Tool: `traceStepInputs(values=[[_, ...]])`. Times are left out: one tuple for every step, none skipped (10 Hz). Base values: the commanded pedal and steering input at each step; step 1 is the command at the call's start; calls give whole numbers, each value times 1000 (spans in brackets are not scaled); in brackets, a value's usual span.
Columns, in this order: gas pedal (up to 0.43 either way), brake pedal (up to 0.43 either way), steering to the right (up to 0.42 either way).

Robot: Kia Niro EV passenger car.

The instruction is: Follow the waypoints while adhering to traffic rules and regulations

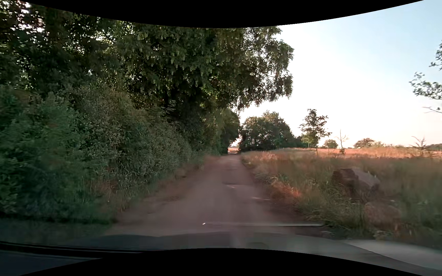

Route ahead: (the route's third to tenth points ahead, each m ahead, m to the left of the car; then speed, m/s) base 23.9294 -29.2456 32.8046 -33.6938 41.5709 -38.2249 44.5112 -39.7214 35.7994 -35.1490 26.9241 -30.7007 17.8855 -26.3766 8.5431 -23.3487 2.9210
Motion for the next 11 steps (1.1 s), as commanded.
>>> traceStepInputs(values=[[8, 0, -40], [8, 0, -40], [8, 0, -41], [8, 0, -40], [8, 0, -40], [8, 0, -40], [8, 0, -40], [8, 0, -37], [8, 0, -35], [8, 0, -32], [8, 0, -27]])
